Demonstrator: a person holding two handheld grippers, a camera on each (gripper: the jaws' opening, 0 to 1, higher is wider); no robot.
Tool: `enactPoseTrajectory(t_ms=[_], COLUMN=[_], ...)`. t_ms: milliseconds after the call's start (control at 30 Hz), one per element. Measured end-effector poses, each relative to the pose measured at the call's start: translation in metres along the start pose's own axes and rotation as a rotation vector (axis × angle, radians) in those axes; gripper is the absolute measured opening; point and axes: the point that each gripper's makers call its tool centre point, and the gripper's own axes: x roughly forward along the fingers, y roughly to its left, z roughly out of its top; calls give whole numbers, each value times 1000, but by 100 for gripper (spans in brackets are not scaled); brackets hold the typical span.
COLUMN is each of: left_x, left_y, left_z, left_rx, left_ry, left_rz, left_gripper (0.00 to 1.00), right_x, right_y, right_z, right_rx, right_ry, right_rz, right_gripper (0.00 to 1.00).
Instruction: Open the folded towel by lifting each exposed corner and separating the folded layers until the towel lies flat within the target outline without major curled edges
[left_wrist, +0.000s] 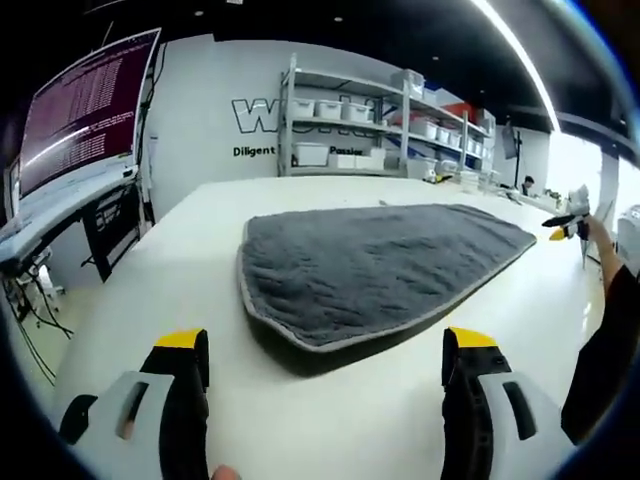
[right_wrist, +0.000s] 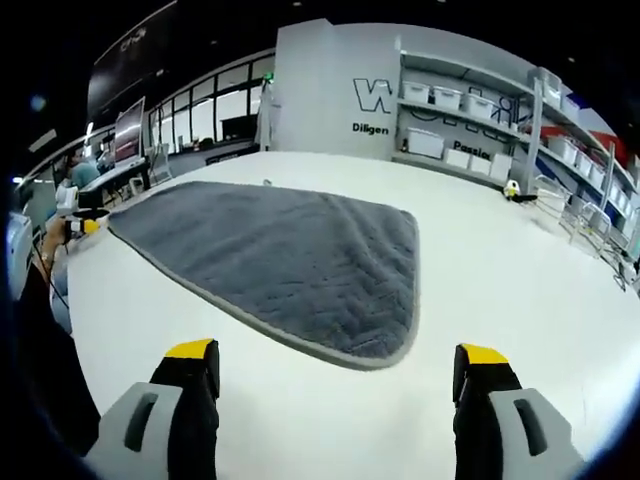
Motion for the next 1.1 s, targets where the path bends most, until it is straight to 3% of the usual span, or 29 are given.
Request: enactPoseTrajectory(t_ms=[400,1100], left_x=[-4,-4], left_y=[1,-1], left_z=[-5,1], left_rx=[-10,-4], left_ry=[6,-5], left_rz=[1,-5], left_gripper=[95,94], right_x=[-3,-4], right_y=[4,5], right_z=[3,6], right_rx=[3,2], right_ry=[-3,3], right_rz=[8,9], right_gripper=[99,99])
